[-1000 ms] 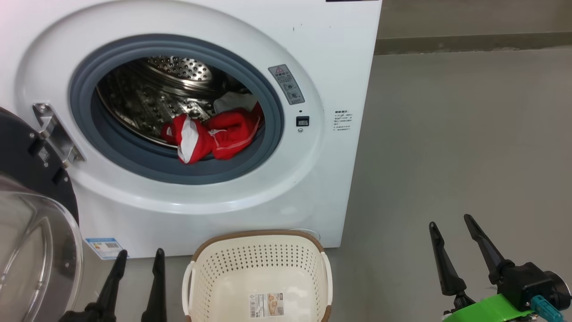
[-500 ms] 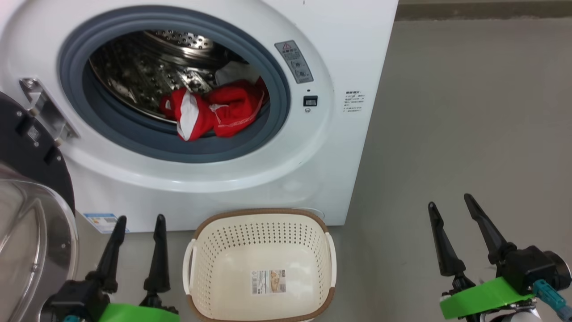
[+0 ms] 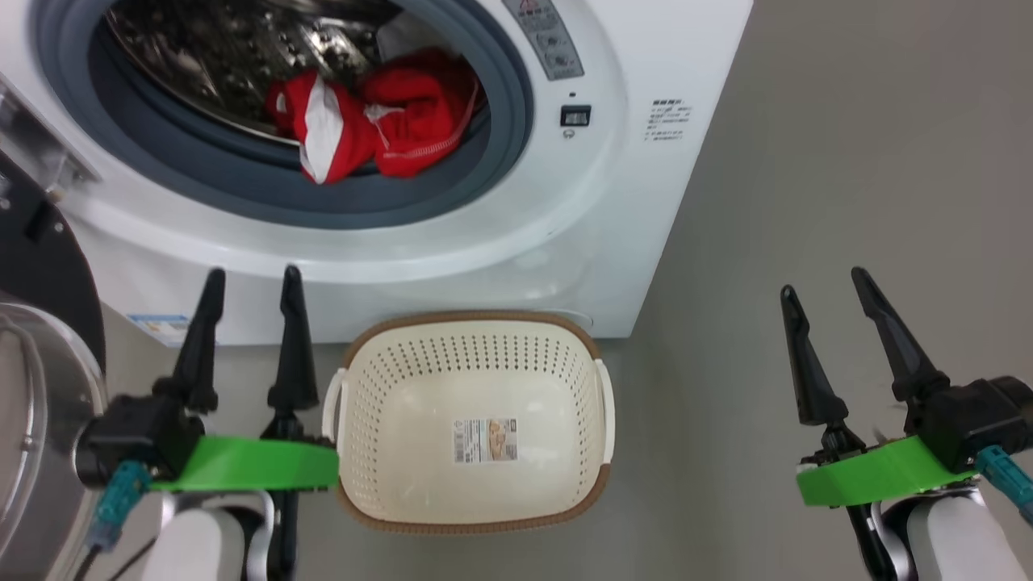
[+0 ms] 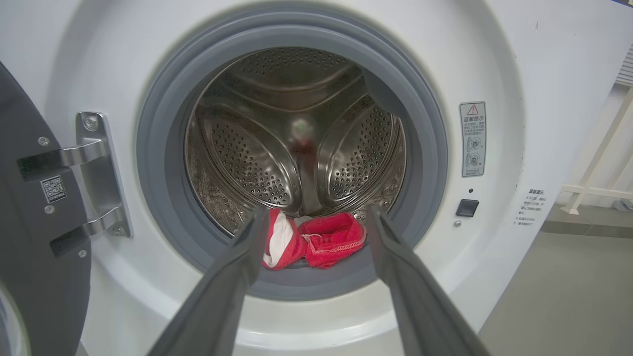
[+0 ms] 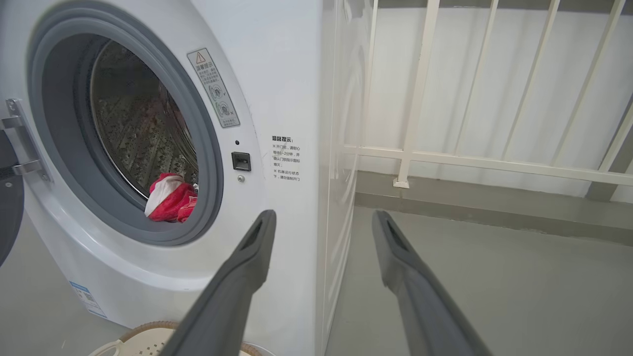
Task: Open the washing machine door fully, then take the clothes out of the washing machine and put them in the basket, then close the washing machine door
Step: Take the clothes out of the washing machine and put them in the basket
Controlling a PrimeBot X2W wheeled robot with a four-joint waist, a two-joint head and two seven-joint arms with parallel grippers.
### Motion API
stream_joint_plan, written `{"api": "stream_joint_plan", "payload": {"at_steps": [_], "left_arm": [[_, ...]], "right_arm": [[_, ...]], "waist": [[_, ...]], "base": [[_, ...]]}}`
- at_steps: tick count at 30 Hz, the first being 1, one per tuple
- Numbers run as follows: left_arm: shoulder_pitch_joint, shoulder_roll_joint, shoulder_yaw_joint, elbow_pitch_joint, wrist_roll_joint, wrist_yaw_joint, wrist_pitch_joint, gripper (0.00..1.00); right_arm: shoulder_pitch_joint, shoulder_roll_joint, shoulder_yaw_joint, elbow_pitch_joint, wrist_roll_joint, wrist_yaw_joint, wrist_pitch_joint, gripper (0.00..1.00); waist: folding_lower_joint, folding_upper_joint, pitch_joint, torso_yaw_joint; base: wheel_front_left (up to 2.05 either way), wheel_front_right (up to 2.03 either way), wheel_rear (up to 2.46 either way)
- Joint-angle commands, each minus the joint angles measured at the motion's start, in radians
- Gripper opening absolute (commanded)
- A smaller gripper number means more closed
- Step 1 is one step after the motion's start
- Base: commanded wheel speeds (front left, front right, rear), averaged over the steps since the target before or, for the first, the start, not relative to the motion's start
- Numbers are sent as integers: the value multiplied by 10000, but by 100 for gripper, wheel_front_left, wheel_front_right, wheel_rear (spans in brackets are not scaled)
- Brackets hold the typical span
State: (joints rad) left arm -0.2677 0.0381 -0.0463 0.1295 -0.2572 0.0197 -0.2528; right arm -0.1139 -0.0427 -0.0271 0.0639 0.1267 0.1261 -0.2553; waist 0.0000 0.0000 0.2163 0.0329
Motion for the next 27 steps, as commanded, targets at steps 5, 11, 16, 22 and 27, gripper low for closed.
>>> {"api": "stream_joint_plan", "payload": {"at_steps": [5,11,16,22,27], "left_arm": [[-1214,123,179,-47,16,320,-90,100],[-2393,123,189,409,141,402,-90,100],[-3357,207,264,959,400,314,-90,100],[-4620,388,452,1699,460,212,-90,100],[-5744,631,525,2452,647,214,-90,100]], "right_arm": [[-610,-75,89,-469,-109,46,-65,100],[-850,-75,82,-593,-154,46,-65,100],[-1076,-75,144,-613,-177,46,-65,100],[-1345,-75,138,-734,-153,46,-65,100],[-1499,-75,151,-812,-124,46,-65,100]], "waist": [[0,0,1202,86],[0,0,1863,46],[0,0,2349,-98],[0,0,2982,-310],[0,0,3427,-494]], "base": [[0,0,0],[0,0,0],[0,0,0],[0,0,0],[0,0,0]]}}
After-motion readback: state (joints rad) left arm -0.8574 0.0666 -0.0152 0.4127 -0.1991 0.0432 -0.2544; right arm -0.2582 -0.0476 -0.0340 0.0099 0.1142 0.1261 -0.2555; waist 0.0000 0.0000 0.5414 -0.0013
